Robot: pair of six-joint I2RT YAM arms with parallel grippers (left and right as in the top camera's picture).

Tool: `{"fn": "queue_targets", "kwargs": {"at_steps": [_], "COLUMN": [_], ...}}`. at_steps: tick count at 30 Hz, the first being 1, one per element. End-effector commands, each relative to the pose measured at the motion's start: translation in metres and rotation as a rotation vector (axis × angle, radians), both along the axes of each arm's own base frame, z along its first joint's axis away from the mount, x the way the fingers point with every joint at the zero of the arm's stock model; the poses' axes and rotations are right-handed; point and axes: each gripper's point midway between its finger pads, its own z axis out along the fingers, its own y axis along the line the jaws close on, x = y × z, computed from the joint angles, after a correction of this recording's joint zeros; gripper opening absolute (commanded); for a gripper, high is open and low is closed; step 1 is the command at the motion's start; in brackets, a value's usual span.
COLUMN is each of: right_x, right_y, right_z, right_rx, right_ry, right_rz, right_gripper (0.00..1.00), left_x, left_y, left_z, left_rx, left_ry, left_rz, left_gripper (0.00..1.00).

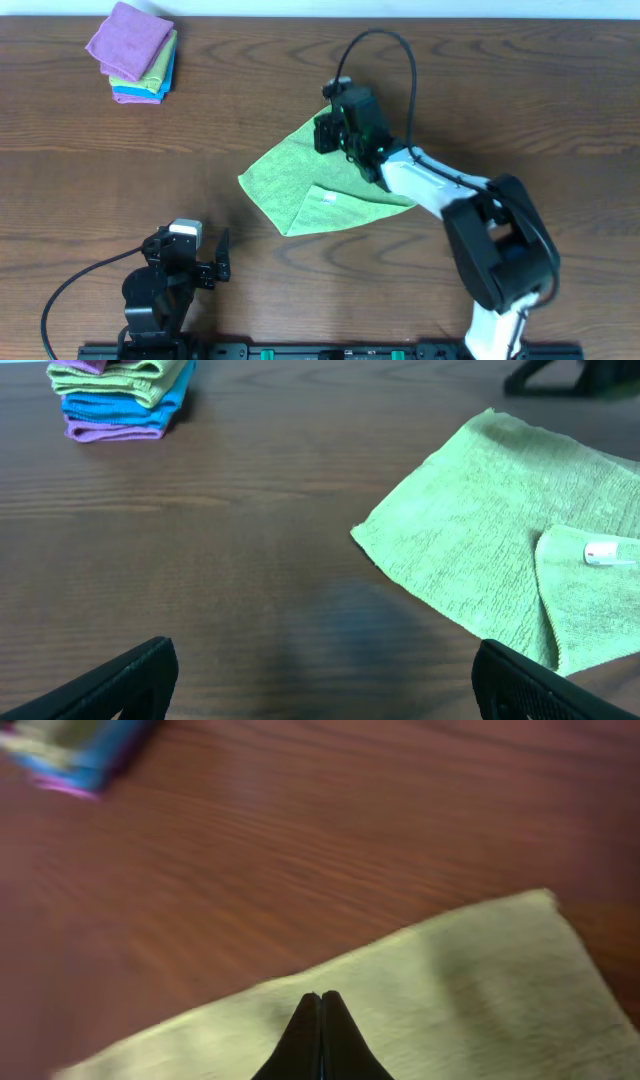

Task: Fold the cloth
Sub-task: 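Spread the green cloth flat with the right gripper, then release, then move the left gripper to the cloth's left corner and grasp it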

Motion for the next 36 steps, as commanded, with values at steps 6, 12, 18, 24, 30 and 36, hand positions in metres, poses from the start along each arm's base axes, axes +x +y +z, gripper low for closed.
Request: {"fn": "queue_targets", "kwargs": {"at_steps": [6,12,18,24,30,36], "right_x": [-0.063,-0.133,-0.203,-0.231,-0.222,-0.215], "right_y": [-0.029,-0.089,-0.129,-0.144,-0.142,-0.138], "right_z": [0.171,0.164,0.124,0.084,0.080,0.083], "right_rx": [-0.039,-0.213,-0.354,-0.414,-0.407,-0.390], "right_ry": [-0.185,0.000,0.301,0.466,0.429,0.399], "right_rz": [0.116,0.051,0.065,0.043,0.032,0.030], "right_gripper": [0.02,0.02,0.02,0.01,0.02,0.02], "left_x": [-0.001,0.000,0.000,0.004,-0.026,-0.021], "left_y": [0.001,0.010,0.009,-0.008,-0.082,-0.085], "left_z": [-0.009,-0.010,-0.010,0.005,0.026,0.052], "left_rx": [-0.007,0.042,0.041,-0.075,-0.593,-0.845], "left_ry": [0.022,0.018,0.018,-0.032,0.115,0.139], "left_rz": [0.010,0.044,0.041,-0.015,-0.318,-0.264], "left_gripper": [0.95,0.95,0.95,0.95,0.95,0.95]}}
